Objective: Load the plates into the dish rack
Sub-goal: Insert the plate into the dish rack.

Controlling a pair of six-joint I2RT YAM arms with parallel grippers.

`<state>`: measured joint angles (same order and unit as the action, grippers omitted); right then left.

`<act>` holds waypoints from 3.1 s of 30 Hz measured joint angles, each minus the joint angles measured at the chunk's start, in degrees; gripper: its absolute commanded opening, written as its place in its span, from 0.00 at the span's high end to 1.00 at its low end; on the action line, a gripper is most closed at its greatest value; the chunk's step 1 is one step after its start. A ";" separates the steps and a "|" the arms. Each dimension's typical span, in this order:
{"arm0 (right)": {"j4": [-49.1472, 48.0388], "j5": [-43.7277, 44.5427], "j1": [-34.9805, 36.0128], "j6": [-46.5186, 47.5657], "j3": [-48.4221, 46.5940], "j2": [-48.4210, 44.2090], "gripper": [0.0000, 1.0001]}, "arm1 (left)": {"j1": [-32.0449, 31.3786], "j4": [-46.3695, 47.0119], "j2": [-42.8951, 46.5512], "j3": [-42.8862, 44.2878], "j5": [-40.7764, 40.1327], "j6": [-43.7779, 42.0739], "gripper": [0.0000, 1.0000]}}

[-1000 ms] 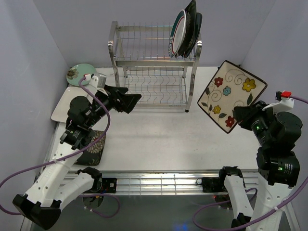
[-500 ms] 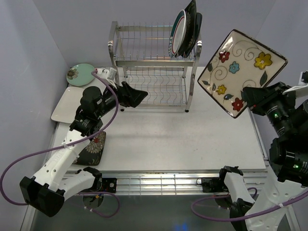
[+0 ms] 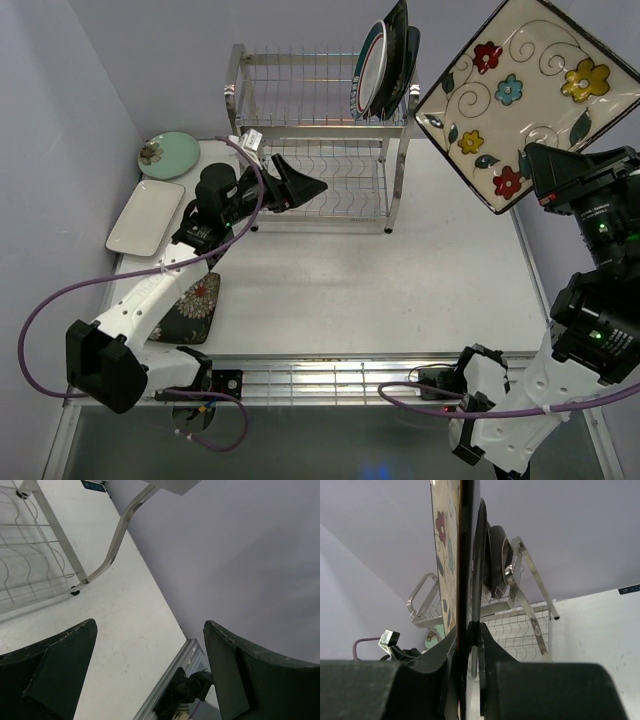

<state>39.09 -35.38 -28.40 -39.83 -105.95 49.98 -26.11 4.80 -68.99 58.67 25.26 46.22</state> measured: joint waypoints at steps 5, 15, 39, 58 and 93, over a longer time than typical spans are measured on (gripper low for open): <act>-6.32 -4.90 -6.91 -4.90 0.00 0.33 0.92 | -2.60 0.59 -4.24 5.44 -0.42 1.90 0.03; -18.40 -12.07 -11.28 -11.96 1.31 1.57 0.92 | -5.46 1.75 -8.13 11.50 -2.23 2.80 0.03; -21.92 -15.56 -9.97 -14.62 3.65 0.76 0.92 | -7.19 1.73 -9.53 13.03 -5.35 1.09 0.03; -11.93 -3.58 6.43 -6.23 4.94 5.18 0.92 | -7.23 1.73 -8.79 12.94 -6.49 0.13 0.03; -15.52 2.29 10.16 -7.32 3.78 12.87 0.92 | -7.23 1.73 -8.81 12.94 -7.30 -0.17 0.03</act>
<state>23.57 -33.08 -18.24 -47.16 -102.17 62.85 -33.34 6.52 -77.80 71.61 17.96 46.04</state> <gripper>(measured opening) 0.180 0.974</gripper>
